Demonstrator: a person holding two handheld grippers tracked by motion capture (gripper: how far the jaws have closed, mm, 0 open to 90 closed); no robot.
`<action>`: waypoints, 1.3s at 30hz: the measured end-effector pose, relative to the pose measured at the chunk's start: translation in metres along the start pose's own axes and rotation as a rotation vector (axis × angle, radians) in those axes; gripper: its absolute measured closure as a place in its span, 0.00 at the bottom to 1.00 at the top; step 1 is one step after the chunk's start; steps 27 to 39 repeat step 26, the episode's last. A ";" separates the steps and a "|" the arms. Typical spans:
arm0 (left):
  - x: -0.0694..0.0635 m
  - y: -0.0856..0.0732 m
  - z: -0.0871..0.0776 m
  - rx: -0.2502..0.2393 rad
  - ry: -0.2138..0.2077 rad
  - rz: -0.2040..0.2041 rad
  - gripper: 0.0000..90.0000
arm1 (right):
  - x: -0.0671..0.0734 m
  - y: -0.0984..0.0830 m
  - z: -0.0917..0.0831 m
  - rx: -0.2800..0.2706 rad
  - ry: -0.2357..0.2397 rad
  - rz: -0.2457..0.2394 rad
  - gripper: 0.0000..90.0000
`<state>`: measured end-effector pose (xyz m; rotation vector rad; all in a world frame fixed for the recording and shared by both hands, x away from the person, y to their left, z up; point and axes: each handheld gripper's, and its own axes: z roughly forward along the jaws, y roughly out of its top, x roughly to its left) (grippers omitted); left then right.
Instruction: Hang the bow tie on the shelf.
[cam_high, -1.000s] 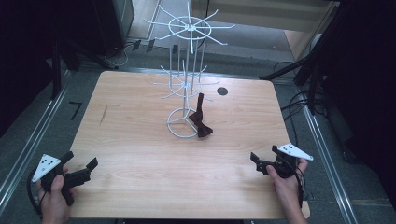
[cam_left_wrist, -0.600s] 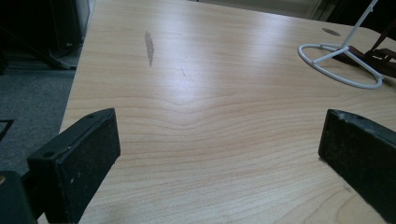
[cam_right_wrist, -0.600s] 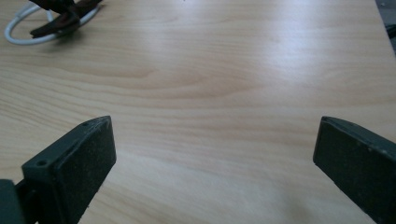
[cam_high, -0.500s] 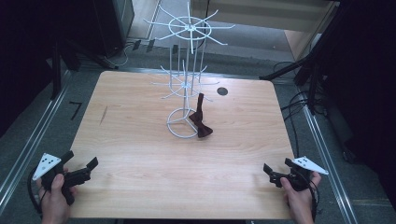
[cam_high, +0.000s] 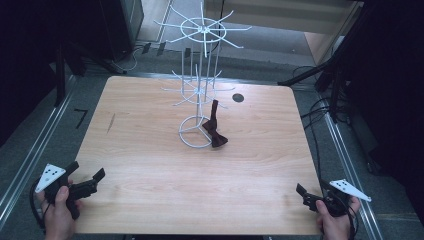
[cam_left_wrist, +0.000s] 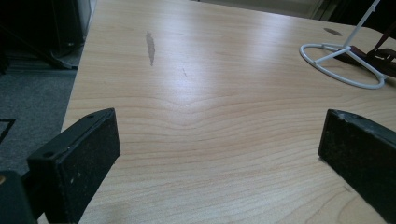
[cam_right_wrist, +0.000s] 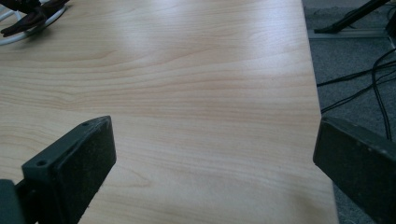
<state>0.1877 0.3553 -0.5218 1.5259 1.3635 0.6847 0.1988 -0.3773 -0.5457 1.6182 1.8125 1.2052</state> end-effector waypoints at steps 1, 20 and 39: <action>0.000 0.000 0.000 0.000 -0.001 0.001 0.00 | -0.001 -0.001 -0.001 0.001 -0.001 0.008 0.00; 0.000 0.000 0.001 0.006 -0.007 0.003 0.00 | -0.003 -0.005 0.003 0.007 -0.040 0.010 0.00; 0.000 0.001 0.003 0.016 -0.008 0.005 0.00 | -0.003 -0.004 0.004 0.007 -0.044 0.007 0.00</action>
